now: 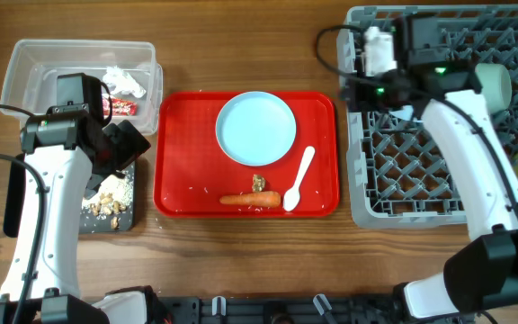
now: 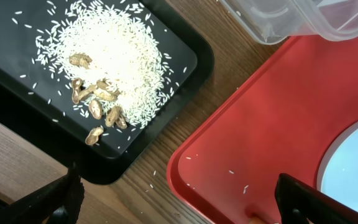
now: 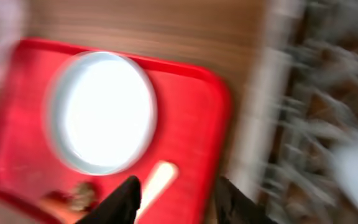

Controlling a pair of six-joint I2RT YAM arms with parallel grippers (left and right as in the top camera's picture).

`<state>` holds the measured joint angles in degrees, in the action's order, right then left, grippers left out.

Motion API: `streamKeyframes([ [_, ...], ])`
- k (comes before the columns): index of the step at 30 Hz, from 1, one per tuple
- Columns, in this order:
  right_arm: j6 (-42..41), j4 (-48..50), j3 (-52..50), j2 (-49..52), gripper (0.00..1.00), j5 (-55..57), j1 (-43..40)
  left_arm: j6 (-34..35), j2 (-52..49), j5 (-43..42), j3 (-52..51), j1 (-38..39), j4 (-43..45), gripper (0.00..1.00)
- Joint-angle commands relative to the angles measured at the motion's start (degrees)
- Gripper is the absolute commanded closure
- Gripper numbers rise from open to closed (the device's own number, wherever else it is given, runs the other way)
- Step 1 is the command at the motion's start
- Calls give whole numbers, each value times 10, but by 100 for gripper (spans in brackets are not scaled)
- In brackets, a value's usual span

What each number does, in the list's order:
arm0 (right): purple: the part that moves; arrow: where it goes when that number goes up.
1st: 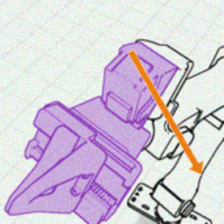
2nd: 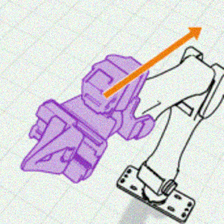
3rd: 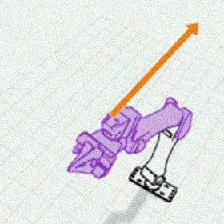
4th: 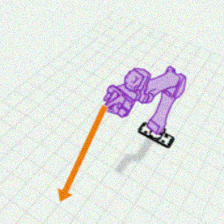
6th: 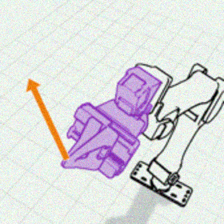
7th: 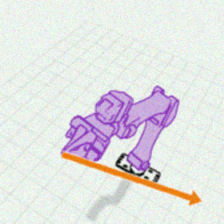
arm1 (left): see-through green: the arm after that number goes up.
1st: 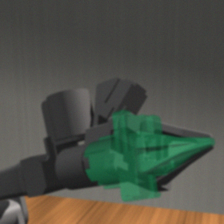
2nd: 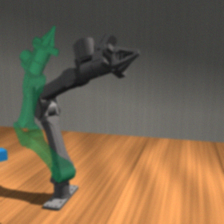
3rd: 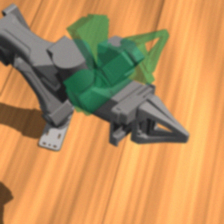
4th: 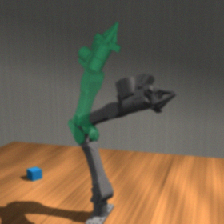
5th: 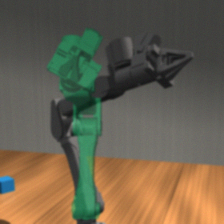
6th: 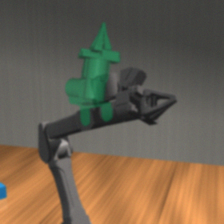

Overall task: Sort waste into correct bins and load items into the dishwasher rack
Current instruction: 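Grasp the light-blue plate with the right gripper and carry it to the rack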

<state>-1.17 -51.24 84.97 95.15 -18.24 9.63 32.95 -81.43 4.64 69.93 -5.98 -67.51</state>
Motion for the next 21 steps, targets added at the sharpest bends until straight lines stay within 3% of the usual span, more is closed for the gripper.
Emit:
streamKeyframes([
  [1, -6, 28, 6, 29, 54, -64, 52, 5, 7, -1, 3, -3, 1, 0],
  [10, -167, 80, 6, 163, 54, 111, 137, 5, 7, -1, 3, -3, 0, 0],
  [16, -232, 102, 6, 245, 56, 125, 138, 5, 7, -1, 3, -3, 0, 0],
  [21, -232, 104, 6, 266, 90, 125, 138, 5, 7, -1, 3, -3, 0, 0],
])
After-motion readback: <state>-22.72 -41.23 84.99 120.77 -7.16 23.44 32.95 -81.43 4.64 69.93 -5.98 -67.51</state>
